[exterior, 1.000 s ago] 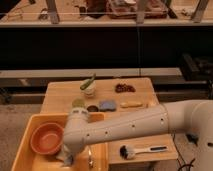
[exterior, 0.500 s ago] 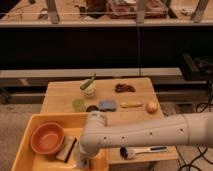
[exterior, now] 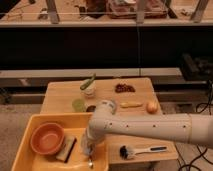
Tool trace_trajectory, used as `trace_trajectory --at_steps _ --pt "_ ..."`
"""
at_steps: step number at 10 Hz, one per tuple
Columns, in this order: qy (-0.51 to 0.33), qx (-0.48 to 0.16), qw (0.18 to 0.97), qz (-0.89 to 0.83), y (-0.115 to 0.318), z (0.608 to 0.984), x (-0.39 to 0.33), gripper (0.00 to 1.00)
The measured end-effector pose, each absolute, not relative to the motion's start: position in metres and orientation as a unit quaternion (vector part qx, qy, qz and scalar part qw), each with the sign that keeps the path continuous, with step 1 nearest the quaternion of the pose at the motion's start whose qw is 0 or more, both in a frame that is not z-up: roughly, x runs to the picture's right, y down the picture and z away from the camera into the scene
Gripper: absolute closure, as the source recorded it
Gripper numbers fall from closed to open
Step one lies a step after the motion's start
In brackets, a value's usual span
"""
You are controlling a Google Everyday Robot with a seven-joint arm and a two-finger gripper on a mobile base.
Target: Wipe tray with towel
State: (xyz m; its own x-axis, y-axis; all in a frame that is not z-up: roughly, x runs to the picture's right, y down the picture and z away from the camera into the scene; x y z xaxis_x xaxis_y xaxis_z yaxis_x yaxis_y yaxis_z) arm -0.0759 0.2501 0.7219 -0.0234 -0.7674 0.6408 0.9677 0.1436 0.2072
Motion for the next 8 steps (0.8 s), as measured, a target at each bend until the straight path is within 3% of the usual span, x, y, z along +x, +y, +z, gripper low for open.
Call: trace_trajectory --at_steps 4,8 --pt "-0.321 -0.147 0.676 -0.646 0.217 0.731 -0.116 0.90" --pt "-0.343 -0.139 0.644 -0.670 0.246 0.709 -0.155 0.90"
